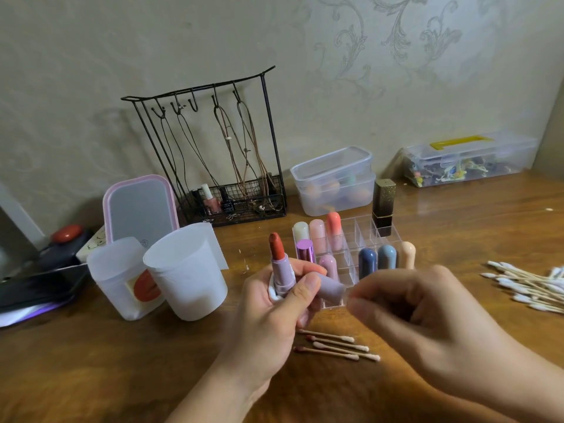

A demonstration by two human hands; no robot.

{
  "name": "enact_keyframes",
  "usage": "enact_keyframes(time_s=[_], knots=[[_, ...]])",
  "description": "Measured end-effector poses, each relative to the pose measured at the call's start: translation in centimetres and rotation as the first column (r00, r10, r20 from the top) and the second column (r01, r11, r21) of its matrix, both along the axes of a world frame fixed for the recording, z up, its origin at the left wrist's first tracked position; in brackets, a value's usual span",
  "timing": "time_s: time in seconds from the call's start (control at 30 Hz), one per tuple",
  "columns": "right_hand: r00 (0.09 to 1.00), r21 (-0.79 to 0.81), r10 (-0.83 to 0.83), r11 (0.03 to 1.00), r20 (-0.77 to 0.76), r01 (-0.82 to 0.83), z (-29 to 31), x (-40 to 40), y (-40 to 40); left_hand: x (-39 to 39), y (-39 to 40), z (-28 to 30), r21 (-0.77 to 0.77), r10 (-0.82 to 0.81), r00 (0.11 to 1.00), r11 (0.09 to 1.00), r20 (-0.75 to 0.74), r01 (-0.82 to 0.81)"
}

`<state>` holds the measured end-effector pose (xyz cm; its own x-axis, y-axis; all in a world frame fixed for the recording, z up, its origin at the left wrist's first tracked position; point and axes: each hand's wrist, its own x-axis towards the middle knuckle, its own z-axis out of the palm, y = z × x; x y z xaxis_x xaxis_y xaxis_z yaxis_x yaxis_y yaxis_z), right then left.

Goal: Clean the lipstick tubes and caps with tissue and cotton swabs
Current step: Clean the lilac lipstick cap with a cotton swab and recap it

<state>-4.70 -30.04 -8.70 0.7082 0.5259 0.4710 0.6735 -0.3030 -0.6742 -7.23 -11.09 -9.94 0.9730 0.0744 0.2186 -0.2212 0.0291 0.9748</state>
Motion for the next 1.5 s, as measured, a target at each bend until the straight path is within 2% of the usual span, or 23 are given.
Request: enact_keyframes(time_s=[0.03,0.1,0.17,0.23,0.3,0.37,0.47,0.53,0.63,0.7,0.77,0.9,1.07,1.23,1.33,1.5], knots=[[0.999,0.028,-0.039,0.999,0.002,0.039,-0.1,0.2,-0.1,0.0,0.0,0.0,-0.004,-0.001,1.0,1.0,-0.003,0.001],[0.997,-0.03,-0.076,0.997,0.028,0.077,-0.2,0.4,-0.1,0.0,0.0,0.1,-0.001,-0.007,1.0,1.0,-0.001,0.007],[1.0,-0.09,0.011,0.996,-0.02,-0.013,-0.1,0.3,0.1,0.1,0.1,0.0,0.031,0.003,1.0,1.0,0.014,-0.003],[0.995,0.002,0.052,0.999,-0.088,-0.052,0.2,0.3,-0.1,0.2,0.1,0.0,0.044,0.002,1.0,0.999,0.03,-0.003],[0.997,0.065,-0.037,0.997,-0.064,0.041,-0.2,0.7,-0.4,0.1,0.2,0.1,0.029,-0.018,1.0,0.999,0.012,0.018],[0.992,-0.028,-0.122,0.992,0.029,0.123,-0.5,0.8,-0.3,0.1,0.3,0.1,0.008,-0.029,0.999,1.0,-0.019,0.029],[1.0,-0.167,-0.012,0.986,0.002,0.012,-0.4,0.6,-0.1,0.2,0.4,-0.2,0.044,0.004,1.0,0.999,-0.025,-0.003],[0.991,-0.137,0.106,0.984,-0.076,-0.116,0.1,0.7,-0.5,0.2,0.4,-0.1,0.029,0.014,0.999,0.999,-0.029,-0.013],[0.961,0.102,0.197,0.978,-0.194,-0.18,0.6,1.1,-1.2,0.2,0.8,0.7,-0.202,-0.04,0.995,0.979,-0.09,0.021],[0.956,0.204,0.199,0.966,-0.216,-0.155,0.5,1.3,-1.5,0.3,1.2,1.2,-0.433,-0.121,0.982,0.9,-0.145,0.047],[0.974,0.219,0.176,0.965,-0.144,-0.142,0.3,1.3,-1.4,0.4,1.4,1.5,-0.605,-0.186,0.967,0.795,-0.172,0.046],[0.993,0.139,0.113,0.984,0.014,-0.114,0.1,0.9,-1.0,0.5,1.3,1.6,-0.738,-0.257,0.954,0.672,-0.156,0.06],[0.992,0.064,0.076,0.994,0.103,-0.083,0.1,0.6,-0.8,0.4,1.3,1.4,-0.776,-0.269,0.946,0.63,-0.182,0.03],[0.989,-0.073,-0.057,0.995,0.136,0.067,0.4,0.2,-0.8,0.5,1.1,1.4,-0.759,-0.248,0.945,0.651,-0.214,-0.001],[0.976,-0.274,-0.153,0.942,0.157,0.192,-0.3,0.6,-0.4,0.5,1.2,1.4,-0.718,-0.198,0.946,0.694,-0.258,-0.05],[0.974,-0.478,-0.16,0.85,0.16,0.219,-1.2,0.3,0.7,0.5,1.0,1.1,-0.7,-0.193,0.937,0.71,-0.291,-0.072]])
